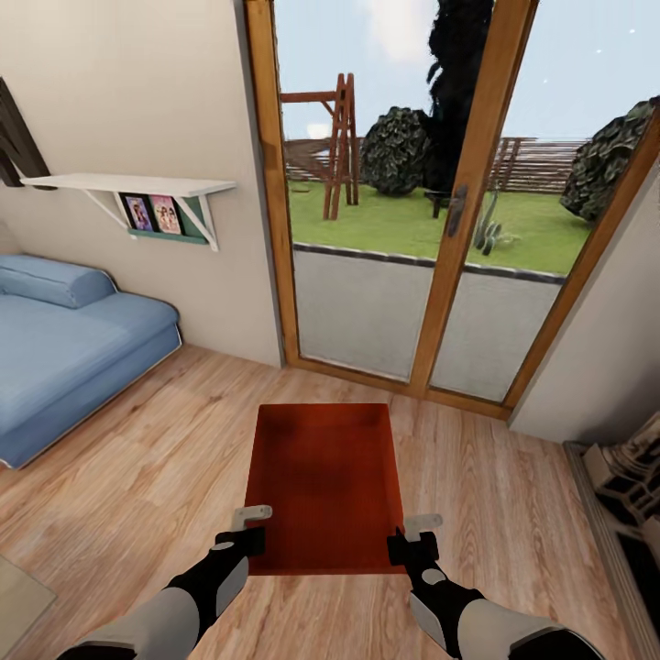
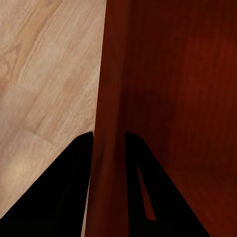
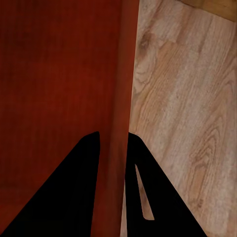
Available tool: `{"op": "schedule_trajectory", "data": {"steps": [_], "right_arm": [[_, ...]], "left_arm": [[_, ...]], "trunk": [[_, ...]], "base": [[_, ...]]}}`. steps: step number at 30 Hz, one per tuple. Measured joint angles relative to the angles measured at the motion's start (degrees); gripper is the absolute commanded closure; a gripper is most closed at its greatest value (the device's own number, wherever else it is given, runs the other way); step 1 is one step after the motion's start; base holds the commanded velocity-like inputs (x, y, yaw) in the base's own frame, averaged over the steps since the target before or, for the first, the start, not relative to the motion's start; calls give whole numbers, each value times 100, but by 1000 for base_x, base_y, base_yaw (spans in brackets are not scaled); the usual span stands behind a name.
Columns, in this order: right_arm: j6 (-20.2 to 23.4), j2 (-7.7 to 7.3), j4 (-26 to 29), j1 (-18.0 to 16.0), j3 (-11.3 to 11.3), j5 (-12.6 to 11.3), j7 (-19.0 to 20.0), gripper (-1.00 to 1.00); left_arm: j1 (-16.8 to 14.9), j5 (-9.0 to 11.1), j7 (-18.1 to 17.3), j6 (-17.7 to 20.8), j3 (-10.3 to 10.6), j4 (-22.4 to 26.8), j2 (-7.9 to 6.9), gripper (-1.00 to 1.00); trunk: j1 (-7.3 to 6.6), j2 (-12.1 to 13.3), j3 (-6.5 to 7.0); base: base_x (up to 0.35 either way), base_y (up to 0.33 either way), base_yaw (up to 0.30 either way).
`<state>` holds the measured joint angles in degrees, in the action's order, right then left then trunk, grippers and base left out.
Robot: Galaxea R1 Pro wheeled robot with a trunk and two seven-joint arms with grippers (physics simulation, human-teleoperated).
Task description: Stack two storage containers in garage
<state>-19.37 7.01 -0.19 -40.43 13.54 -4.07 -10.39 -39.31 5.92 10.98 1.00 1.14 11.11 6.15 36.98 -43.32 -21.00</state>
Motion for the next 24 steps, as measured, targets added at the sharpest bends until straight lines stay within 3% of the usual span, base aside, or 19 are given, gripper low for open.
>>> {"op": "schedule_trajectory", "data": {"steps": [24], "right_arm": [[7,0,0,2,6,-3,0,100]], "left_arm": [[0,0,0,0,-3,-9,0,100]], "trunk": [[0,0,216]], "base": [[0,0,0]]}}
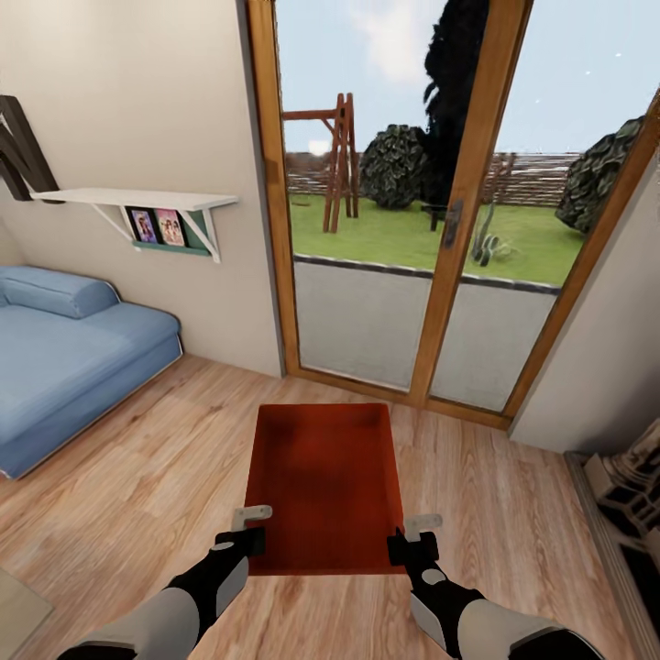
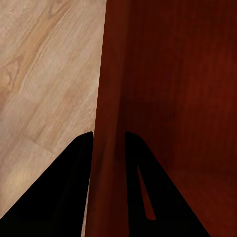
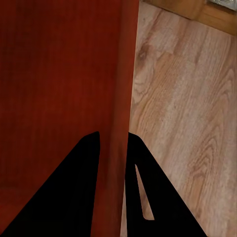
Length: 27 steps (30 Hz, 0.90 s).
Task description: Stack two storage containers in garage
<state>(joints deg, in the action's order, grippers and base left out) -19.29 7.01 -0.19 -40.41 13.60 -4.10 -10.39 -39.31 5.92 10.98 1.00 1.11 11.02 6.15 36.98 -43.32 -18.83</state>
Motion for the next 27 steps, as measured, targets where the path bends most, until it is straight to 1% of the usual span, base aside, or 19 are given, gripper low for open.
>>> {"op": "schedule_trajectory", "data": {"steps": [27], "right_arm": [[-18,0,-1,0,14,-19,-2,100]], "left_arm": [[0,2,-1,-7,7,8,0,100]], "trunk": [[0,0,243]], "base": [[0,0,0]]}}
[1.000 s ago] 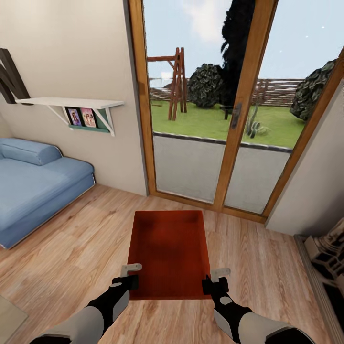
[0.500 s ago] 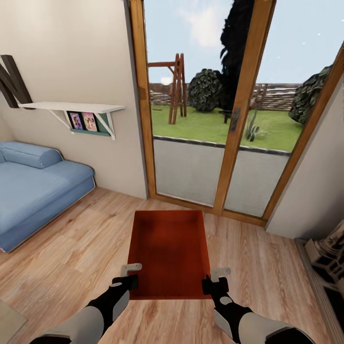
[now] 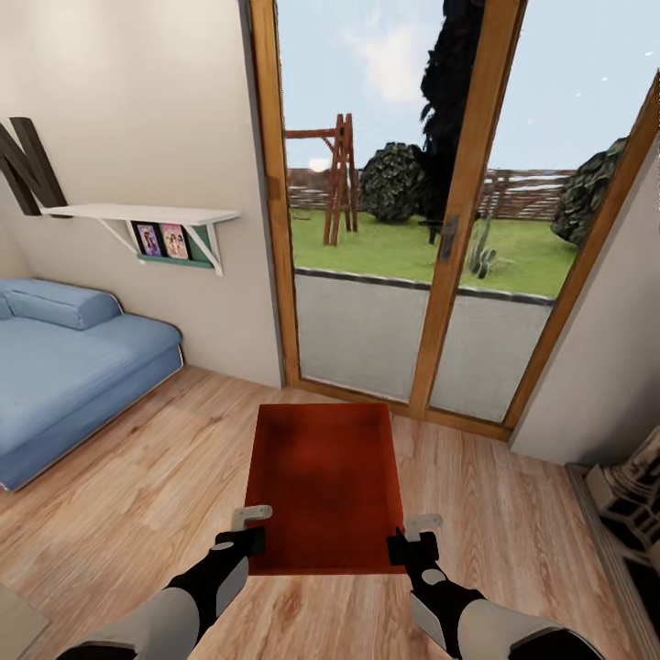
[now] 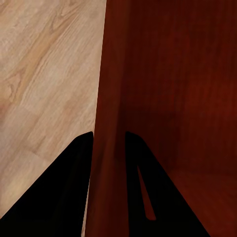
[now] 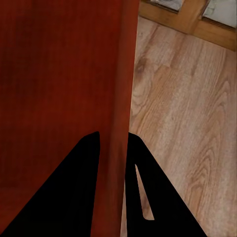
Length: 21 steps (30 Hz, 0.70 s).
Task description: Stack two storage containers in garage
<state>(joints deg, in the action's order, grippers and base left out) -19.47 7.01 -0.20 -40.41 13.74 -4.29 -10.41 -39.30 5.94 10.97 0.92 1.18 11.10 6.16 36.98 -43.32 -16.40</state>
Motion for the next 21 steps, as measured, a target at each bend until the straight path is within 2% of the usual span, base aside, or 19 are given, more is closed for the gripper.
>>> {"op": "schedule_trajectory", "data": {"steps": [21], "right_arm": [[0,0,0,1,0,-2,1,100]], "left_arm": [[0,3,1,0,3,-1,0,100]], "trunk": [[0,0,189]], "base": [[0,0,0]]}}
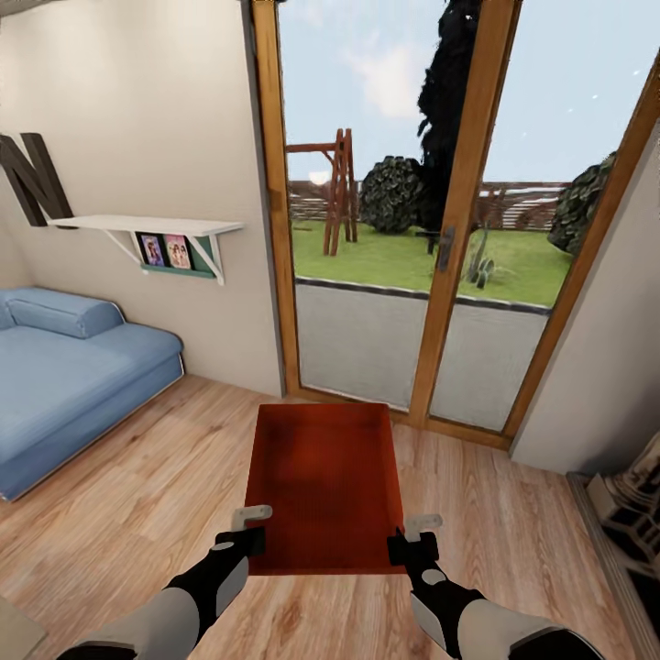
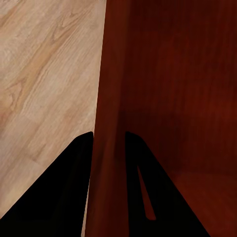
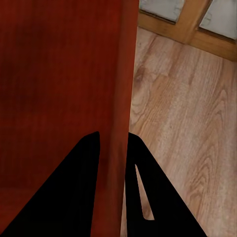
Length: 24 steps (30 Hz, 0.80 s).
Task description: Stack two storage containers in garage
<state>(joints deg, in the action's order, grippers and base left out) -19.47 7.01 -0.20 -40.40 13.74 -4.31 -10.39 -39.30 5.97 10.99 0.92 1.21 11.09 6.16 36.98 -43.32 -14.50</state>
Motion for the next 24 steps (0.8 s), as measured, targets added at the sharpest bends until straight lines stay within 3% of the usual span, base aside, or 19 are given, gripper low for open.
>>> {"op": "schedule_trajectory", "data": {"steps": [24], "right_arm": [[4,0,0,1,-5,8,-1,100]], "left_arm": [[0,-1,-1,0,-3,-4,0,100]], "trunk": [[0,0,217]], "base": [[0,0,0]]}}
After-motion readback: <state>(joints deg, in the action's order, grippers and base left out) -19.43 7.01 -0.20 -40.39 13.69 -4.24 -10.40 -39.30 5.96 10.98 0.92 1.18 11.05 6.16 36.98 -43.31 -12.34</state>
